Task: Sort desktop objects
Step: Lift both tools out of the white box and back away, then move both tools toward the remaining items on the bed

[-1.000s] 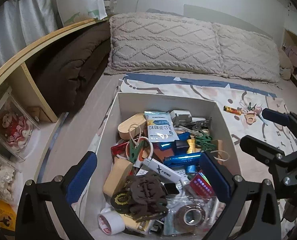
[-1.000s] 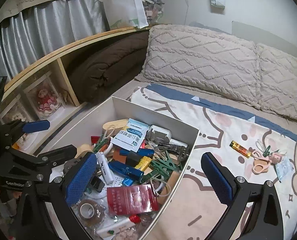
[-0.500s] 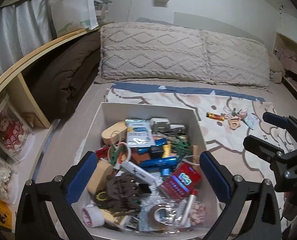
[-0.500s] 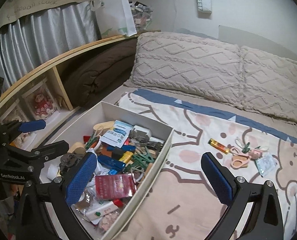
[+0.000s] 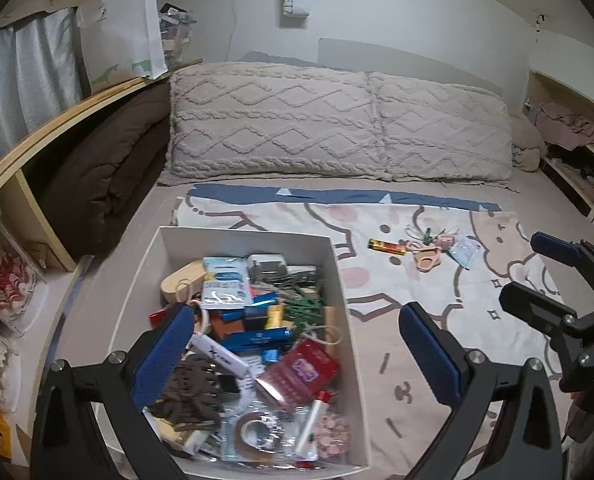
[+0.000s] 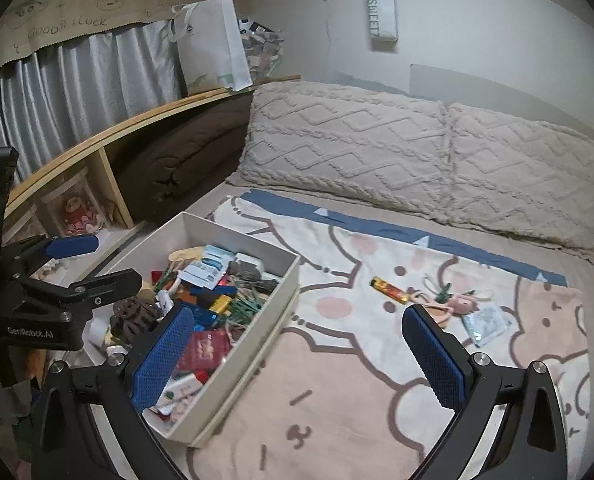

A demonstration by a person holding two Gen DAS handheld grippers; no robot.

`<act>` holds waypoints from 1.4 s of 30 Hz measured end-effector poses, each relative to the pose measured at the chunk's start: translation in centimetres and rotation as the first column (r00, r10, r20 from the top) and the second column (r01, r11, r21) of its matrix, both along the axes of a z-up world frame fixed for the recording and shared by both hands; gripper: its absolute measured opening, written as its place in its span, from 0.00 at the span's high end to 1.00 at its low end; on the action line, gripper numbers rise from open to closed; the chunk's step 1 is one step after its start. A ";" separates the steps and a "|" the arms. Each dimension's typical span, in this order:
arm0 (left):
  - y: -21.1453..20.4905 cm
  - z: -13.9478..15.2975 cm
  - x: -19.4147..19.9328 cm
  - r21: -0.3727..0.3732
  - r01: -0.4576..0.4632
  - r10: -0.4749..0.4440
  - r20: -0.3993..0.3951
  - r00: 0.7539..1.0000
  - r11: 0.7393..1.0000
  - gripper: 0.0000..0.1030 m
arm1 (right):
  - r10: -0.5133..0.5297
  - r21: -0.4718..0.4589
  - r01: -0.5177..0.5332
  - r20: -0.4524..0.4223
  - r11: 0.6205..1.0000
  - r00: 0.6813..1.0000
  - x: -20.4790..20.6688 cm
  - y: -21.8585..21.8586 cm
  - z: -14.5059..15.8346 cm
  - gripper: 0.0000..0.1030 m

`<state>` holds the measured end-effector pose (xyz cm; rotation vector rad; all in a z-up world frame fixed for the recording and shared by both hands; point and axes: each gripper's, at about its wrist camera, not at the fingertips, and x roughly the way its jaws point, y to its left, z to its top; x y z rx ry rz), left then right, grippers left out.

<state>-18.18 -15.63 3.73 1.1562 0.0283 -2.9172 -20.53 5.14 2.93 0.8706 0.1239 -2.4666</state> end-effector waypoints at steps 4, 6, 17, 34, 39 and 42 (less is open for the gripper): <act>1.5 0.4 0.2 0.033 0.015 -0.015 0.001 1.000 0.999 0.00 | -0.018 -0.003 0.018 -0.015 1.000 1.000 0.3 2.3 0.5 0.00; 2.5 0.8 0.3 0.043 0.032 -0.032 -0.010 0.999 0.999 0.00 | -0.025 -0.003 0.025 -0.021 1.000 0.999 0.5 3.3 0.6 0.00; 7.6 0.1 -0.1 0.065 0.088 -0.084 -0.049 0.995 0.994 0.00 | -0.088 -0.017 0.087 -0.046 0.996 0.995 1.3 9.1 0.4 0.00; 13.2 0.2 0.0 0.074 0.142 -0.134 -0.103 0.986 0.987 0.00 | -0.155 0.021 0.156 -0.043 0.988 0.987 1.8 16.7 -2.5 0.00; 14.6 0.0 -0.3 0.067 0.140 -0.133 -0.101 0.986 0.988 0.00 | -0.165 0.020 0.166 -0.029 0.986 0.986 1.5 18.7 -3.3 0.00; 15.1 -0.4 -0.8 0.077 0.135 -0.127 -0.101 0.987 0.988 0.00 | -0.175 0.026 0.175 -0.021 0.984 0.984 1.1 20.0 -3.8 0.00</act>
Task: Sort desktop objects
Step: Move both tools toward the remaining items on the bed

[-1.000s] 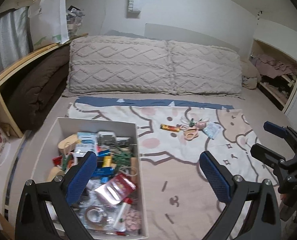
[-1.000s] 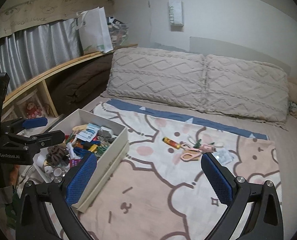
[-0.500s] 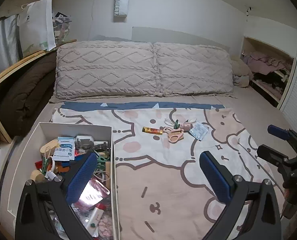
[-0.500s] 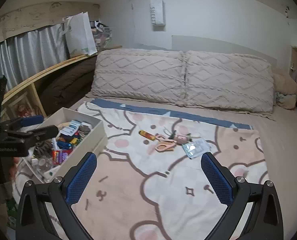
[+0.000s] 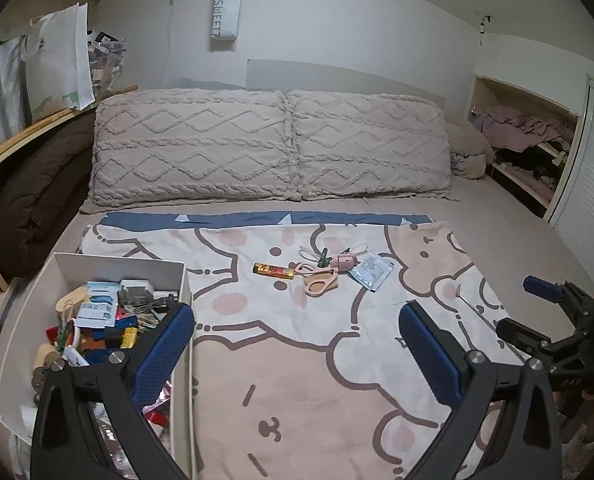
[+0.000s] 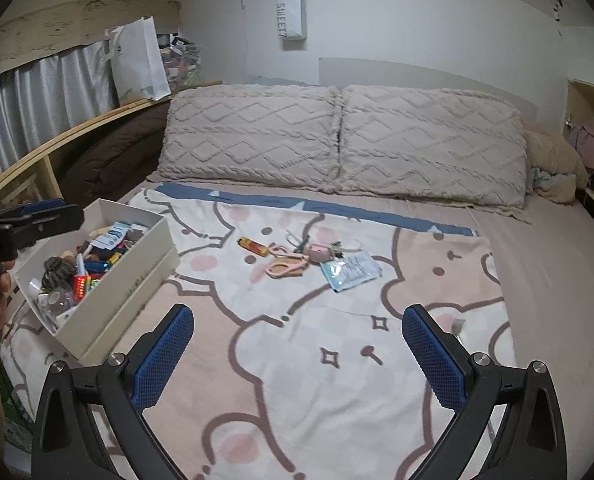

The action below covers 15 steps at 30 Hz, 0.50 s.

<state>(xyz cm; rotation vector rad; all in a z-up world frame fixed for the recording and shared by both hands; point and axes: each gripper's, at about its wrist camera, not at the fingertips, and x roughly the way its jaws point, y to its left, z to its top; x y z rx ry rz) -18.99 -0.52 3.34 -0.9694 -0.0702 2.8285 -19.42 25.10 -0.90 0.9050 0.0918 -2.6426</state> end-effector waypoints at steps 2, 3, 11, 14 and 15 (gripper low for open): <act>0.3 -0.4 -0.7 0.012 -0.007 0.007 0.006 1.000 1.000 0.00 | -0.008 0.003 0.008 0.007 1.000 1.000 -0.5 0.7 -0.3 0.00; 0.5 -0.5 -1.1 0.013 -0.009 0.009 0.008 1.000 1.000 0.00 | -0.011 0.004 0.011 0.011 1.000 1.000 -0.8 1.0 -0.5 0.00; 2.1 -2.4 -5.5 -0.057 -0.030 0.032 0.024 0.999 0.998 0.00 | -0.017 -0.021 0.018 0.041 1.000 0.999 -4.2 3.1 -1.5 0.00; 2.5 -3.3 -7.3 -0.081 -0.029 0.033 0.044 0.998 0.996 0.00 | -0.011 -0.017 0.012 0.055 1.000 0.998 -5.8 3.3 -2.0 0.00; 2.7 -3.6 -8.0 -0.084 -0.028 0.032 0.053 0.998 0.996 0.00 | -0.010 -0.007 0.011 0.056 1.000 0.998 -6.4 3.3 -2.2 0.00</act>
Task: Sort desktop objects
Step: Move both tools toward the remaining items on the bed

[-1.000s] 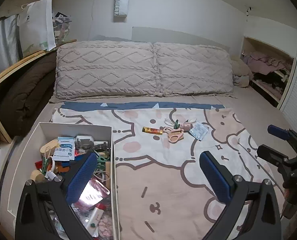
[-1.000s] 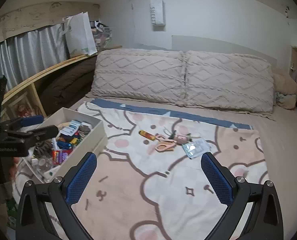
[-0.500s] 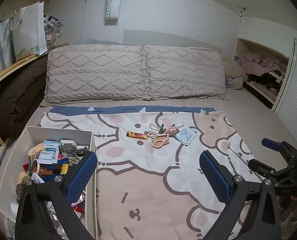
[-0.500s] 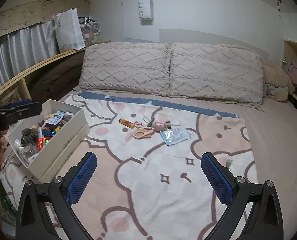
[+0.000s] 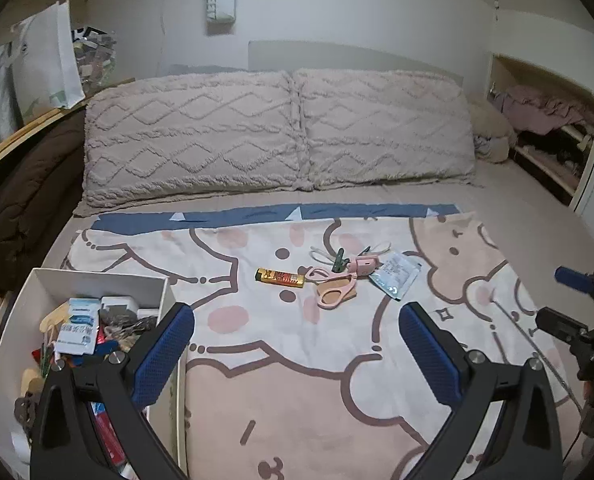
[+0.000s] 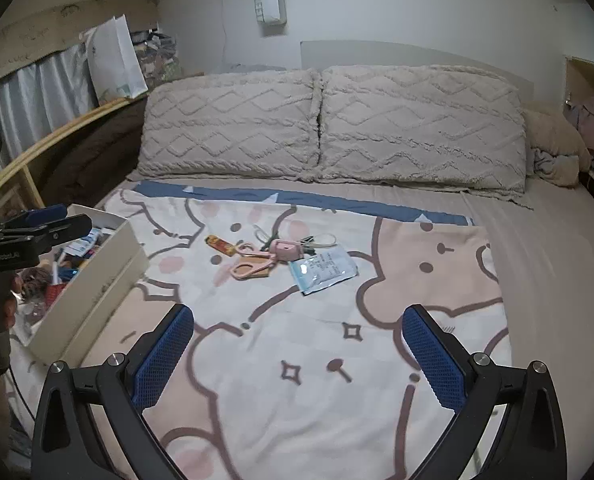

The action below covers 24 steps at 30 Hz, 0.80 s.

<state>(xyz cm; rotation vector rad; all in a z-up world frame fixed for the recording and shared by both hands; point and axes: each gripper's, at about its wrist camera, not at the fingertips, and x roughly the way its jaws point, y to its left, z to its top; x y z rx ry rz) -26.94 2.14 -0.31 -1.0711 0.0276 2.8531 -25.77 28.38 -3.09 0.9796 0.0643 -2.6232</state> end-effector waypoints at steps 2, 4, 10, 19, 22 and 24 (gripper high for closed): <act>0.2 -0.7 -1.2 -0.003 0.001 -0.001 0.015 1.000 1.000 0.00 | 0.004 0.013 -0.004 0.005 1.000 1.000 -0.9 0.0 -0.4 0.00; 0.3 -1.2 -2.1 -0.009 0.000 0.000 0.027 1.000 1.000 0.00 | 0.007 0.012 -0.007 0.015 1.000 1.000 -1.9 0.1 -0.8 0.00; 0.6 -3.1 -4.7 -0.020 -0.003 0.005 0.063 0.998 1.000 0.00 | 0.002 -0.015 -0.002 0.032 1.000 0.999 -4.3 0.2 -2.0 0.00; -0.4 -6.4 -8.1 -0.008 -0.029 0.030 0.103 0.994 1.000 0.00 | 0.005 0.023 -0.006 0.034 1.000 0.999 -7.9 -0.8 -4.6 0.00; -0.7 -7.9 -8.9 -0.035 -0.053 0.056 0.099 0.993 0.998 0.00 | -0.014 0.012 0.014 0.021 1.000 1.000 -9.1 -0.8 -5.5 0.00; -0.9 -9.2 -9.6 -0.033 -0.047 0.050 0.118 0.992 0.998 0.00 | -0.016 -0.011 0.016 0.037 1.000 0.999 -9.9 -0.7 -6.3 0.00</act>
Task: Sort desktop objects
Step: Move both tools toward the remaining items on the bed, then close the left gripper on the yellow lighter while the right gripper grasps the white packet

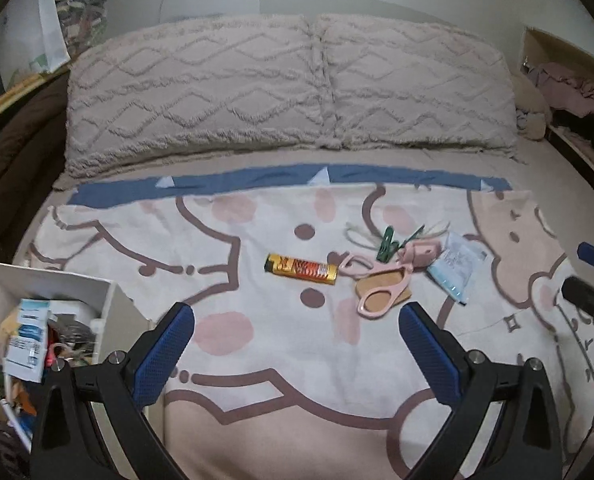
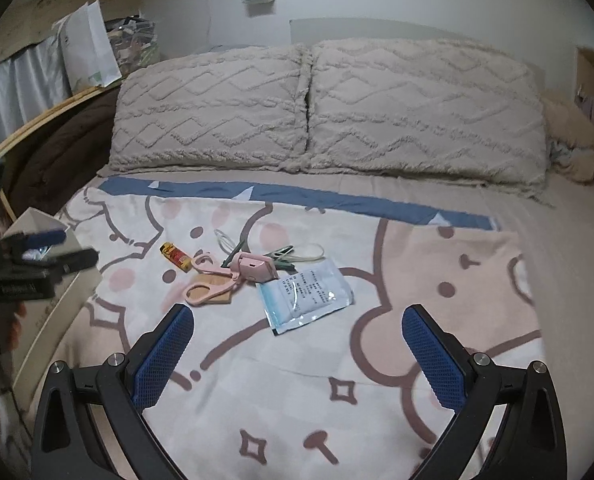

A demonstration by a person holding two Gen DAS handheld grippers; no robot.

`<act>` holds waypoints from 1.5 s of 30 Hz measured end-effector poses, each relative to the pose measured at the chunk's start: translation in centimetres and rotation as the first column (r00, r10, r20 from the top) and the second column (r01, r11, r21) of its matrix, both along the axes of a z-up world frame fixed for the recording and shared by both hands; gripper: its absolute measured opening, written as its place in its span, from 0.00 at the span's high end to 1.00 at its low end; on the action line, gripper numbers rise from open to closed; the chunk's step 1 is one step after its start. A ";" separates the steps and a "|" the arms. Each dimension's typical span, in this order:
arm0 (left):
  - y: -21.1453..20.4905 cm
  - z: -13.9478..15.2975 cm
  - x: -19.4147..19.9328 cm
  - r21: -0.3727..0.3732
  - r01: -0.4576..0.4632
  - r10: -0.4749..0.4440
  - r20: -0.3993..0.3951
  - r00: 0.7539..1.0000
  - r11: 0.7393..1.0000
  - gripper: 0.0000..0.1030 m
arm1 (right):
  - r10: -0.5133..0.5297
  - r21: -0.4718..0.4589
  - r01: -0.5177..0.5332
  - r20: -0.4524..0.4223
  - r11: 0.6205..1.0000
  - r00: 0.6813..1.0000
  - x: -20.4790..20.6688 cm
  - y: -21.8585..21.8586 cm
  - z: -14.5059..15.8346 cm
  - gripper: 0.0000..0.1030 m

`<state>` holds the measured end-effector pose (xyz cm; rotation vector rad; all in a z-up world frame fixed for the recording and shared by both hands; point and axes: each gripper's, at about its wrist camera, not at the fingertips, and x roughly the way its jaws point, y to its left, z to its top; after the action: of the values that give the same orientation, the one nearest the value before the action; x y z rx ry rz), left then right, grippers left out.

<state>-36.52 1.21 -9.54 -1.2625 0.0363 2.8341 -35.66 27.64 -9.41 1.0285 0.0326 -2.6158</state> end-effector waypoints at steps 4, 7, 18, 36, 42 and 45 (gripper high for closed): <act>-0.5 -2.0 -1.1 0.005 -0.004 0.004 0.020 1.000 1.000 0.00 | -0.008 0.025 0.008 0.030 1.000 1.000 -1.5 -0.6 -1.8 0.00; -1.2 -3.4 -1.8 0.032 -0.024 0.022 0.033 0.999 0.999 0.00 | -0.007 0.048 0.004 0.060 0.999 0.998 -2.1 -1.3 -3.6 0.00; -1.7 -7.8 -4.7 0.085 -0.071 0.065 0.076 0.995 0.994 0.00 | -0.045 0.117 0.027 0.157 0.993 0.987 -2.5 -3.2 -10.0 0.00; 0.1 -10.8 -10.7 -0.086 0.021 -0.016 0.060 0.998 0.996 0.00 | -0.077 0.135 0.050 0.201 0.990 0.977 -2.3 -3.1 -12.5 0.00; -1.2 -12.8 -11.3 0.007 0.028 -0.029 0.100 0.995 1.000 0.00 | -0.078 0.145 0.052 0.179 0.988 0.981 -2.1 -3.3 -12.8 0.00; -1.1 -13.1 -11.0 0.009 0.027 -0.028 0.086 0.996 1.000 0.00 | -0.076 0.138 0.051 0.186 0.989 0.980 -2.3 -3.2 -12.7 0.00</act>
<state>-47.56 0.13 -22.66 -1.3704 0.0391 2.7505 -37.96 24.48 -22.13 1.3442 0.1325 -2.5879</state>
